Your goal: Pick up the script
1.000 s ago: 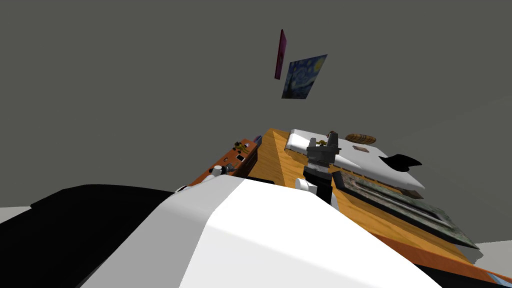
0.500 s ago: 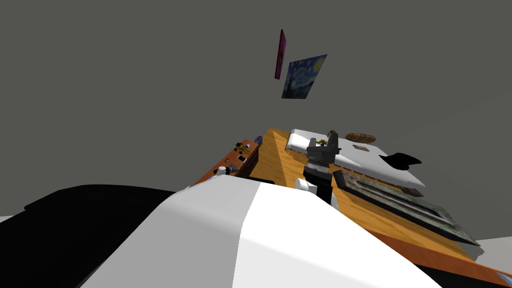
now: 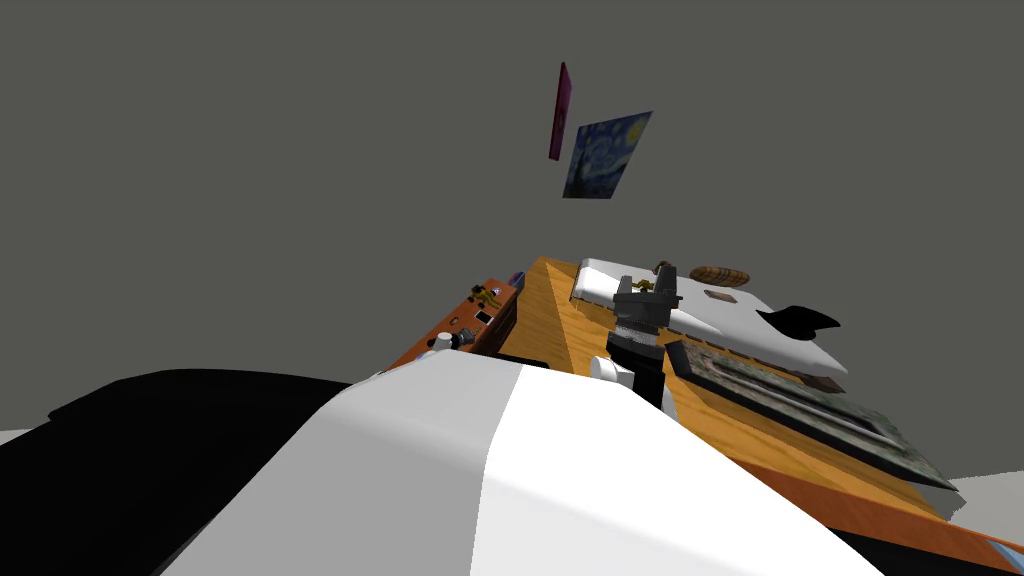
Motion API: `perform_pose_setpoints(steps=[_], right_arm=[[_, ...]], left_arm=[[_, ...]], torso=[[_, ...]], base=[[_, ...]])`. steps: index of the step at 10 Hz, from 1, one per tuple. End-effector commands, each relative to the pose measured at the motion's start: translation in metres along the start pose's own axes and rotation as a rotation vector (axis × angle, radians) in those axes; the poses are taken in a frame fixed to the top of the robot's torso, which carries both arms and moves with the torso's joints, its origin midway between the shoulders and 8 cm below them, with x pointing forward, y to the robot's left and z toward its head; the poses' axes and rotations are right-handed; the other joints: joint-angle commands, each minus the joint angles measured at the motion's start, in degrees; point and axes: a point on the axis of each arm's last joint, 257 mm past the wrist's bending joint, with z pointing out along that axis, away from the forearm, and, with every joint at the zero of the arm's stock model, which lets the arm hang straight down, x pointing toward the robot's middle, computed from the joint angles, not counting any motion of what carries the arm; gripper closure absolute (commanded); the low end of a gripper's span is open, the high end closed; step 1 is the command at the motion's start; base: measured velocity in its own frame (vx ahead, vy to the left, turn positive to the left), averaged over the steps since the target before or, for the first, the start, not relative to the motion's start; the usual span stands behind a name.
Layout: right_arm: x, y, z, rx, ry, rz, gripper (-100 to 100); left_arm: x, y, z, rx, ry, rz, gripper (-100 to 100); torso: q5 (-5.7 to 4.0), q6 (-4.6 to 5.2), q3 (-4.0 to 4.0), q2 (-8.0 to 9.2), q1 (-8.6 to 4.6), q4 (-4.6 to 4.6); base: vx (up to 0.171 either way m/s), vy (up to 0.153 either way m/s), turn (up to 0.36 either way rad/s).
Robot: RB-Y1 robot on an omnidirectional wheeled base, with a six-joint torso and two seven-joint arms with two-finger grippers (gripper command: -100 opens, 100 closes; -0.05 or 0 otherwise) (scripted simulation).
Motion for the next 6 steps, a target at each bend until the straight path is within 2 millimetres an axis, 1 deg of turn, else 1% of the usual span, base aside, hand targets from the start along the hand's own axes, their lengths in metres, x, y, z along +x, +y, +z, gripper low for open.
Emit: perform_pose_setpoints(steps=[1, 2, 3, 6], right_arm=[[0.0, 0.0, 0.0, 0.0, 0.0, 0.0, 0], [0.0, 0.0, 0.0, 0.0, 0.0, 0.0, 0], [0.0, 0.0, 0.0, 0.0, 0.0, 0.0, 0], [0.0, 0.0, 0.0, 0.0, 0.0, 0.0, 0]], left_arm=[[0.0, 0.0, 0.0, 0.0, 0.0, 0.0, 100], [0.0, 0.0, 0.0, 0.0, 0.0, 0.0, 0], [-0.005, -0.01, -0.007, -0.005, -0.002, 0.003, 100], [-0.013, -0.03, -0.022, -0.01, -0.001, 0.008, 100]], torso=[[0.0, 0.0, 0.0, 0.0, 0.0, 0.0], [0.0, 0.01, -0.01, -0.01, 0.01, 0.0], [0.0, 0.01, -0.01, -0.02, 0.01, -0.01], [-0.07, 0.03, 0.0, 0.0, -0.35, -0.01]], base=[[0.0, 0.0, 0.0], [0.0, 0.0, 0.0], [0.007, -0.054, 0.046], [-0.007, -0.091, 0.033]])
